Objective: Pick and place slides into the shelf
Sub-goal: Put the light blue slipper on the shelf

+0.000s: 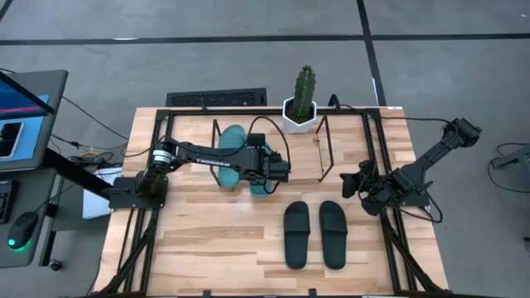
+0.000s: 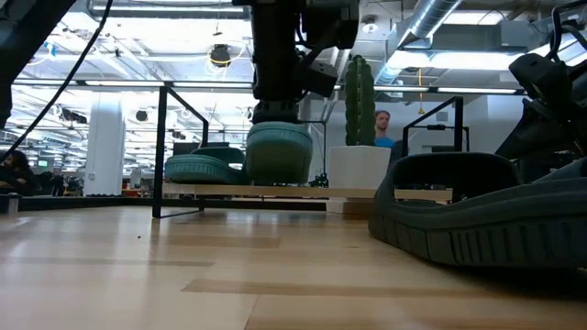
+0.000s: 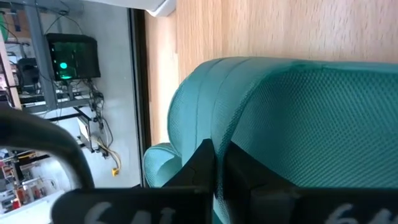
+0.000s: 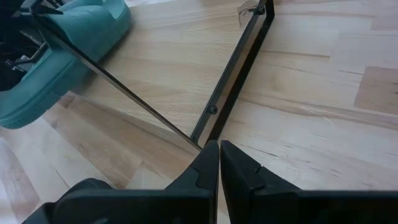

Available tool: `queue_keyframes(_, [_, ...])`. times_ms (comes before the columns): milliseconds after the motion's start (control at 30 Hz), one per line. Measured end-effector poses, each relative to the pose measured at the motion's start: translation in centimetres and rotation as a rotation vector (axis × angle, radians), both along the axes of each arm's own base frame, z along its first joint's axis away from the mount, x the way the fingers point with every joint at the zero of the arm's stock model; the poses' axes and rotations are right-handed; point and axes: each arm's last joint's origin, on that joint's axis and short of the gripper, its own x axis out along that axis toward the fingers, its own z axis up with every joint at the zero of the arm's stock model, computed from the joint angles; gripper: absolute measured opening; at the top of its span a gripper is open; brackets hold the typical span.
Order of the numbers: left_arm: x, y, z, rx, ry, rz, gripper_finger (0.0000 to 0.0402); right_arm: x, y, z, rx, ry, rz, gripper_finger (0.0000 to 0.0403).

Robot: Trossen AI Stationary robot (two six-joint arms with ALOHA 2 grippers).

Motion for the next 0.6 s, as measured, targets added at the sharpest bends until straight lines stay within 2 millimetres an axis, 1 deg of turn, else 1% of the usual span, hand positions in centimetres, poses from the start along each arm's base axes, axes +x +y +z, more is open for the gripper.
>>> queue_keyframes(233, [0.0, 0.14, 0.02, 0.013, 0.024, -0.023, 0.0, 0.0, 0.0, 0.0, 0.0, 0.0, 0.0, 0.0008])
queue_keyframes(600, [-0.03, 0.7, 0.03, 0.016, 0.027, -0.012, 0.0, 0.0, 0.0, 0.0, 0.0, 0.0, 0.0, 0.0008])
